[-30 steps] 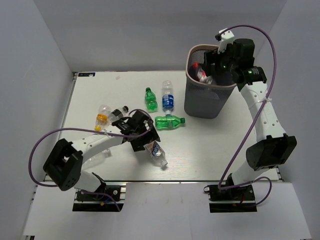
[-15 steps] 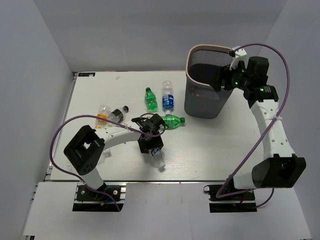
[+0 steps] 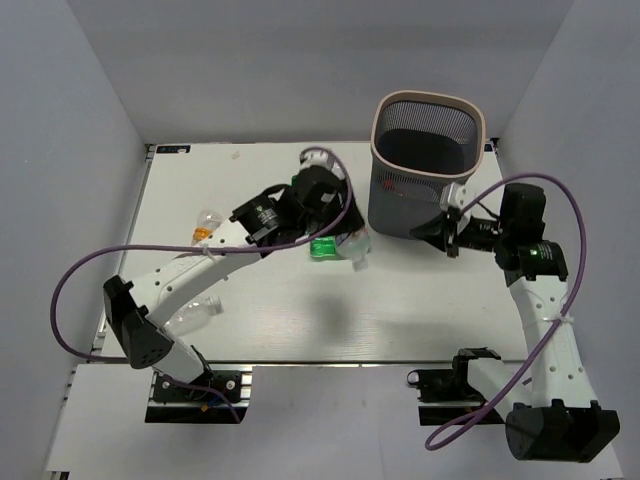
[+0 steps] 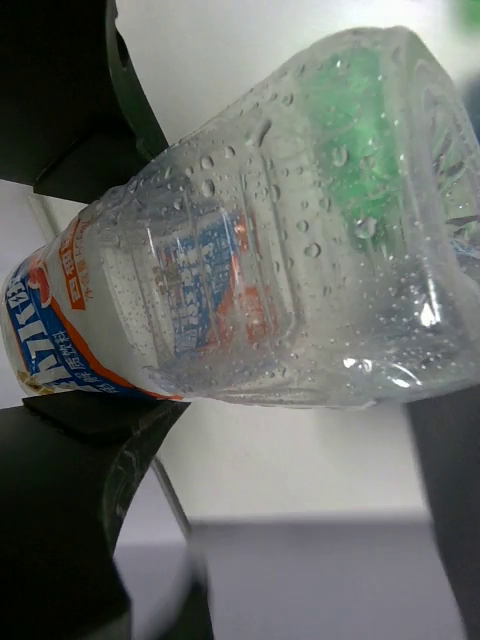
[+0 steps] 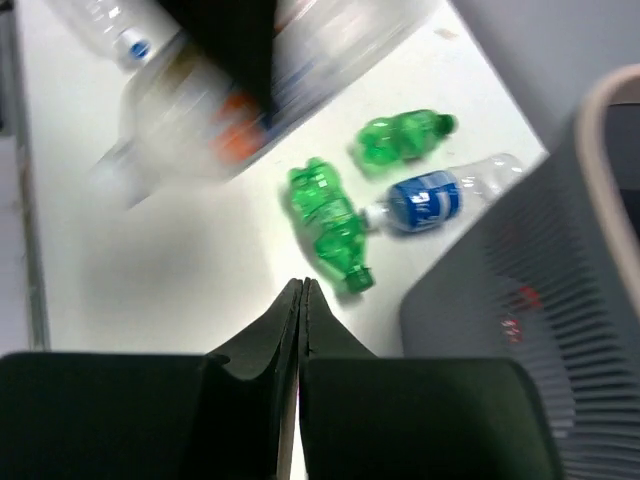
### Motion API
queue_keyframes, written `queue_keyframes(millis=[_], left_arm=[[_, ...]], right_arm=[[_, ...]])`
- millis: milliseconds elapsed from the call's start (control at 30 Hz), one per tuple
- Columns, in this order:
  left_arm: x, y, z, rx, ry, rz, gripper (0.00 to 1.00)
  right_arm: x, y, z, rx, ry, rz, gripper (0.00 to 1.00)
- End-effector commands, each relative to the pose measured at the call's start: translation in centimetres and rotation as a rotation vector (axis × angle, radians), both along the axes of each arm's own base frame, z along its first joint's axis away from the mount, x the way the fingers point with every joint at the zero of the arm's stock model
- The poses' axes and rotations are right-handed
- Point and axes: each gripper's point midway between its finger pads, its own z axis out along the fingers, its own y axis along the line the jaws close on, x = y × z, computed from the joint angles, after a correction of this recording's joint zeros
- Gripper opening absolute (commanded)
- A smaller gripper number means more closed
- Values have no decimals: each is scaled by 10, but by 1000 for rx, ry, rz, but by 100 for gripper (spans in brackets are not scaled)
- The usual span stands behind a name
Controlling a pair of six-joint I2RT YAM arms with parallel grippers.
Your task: Put the plastic bottles in the bin
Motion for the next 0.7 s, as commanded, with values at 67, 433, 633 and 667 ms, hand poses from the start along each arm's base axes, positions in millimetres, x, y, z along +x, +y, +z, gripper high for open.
queue_keyframes(millis=[67, 433, 633, 667], left_arm=[[60, -37, 122, -128, -412, -58, 10], [135, -107, 249, -431, -840, 19, 17], [174, -123, 235, -408, -879, 135, 59], [178, -128, 227, -382, -874, 128, 68]], right_arm=[[-32, 3, -50, -52, -1, 135, 0], [-69, -7, -127, -149, 130, 145, 0], [-78, -8, -140, -149, 130, 135, 51], [-80, -8, -142, -142, 156, 122, 66]])
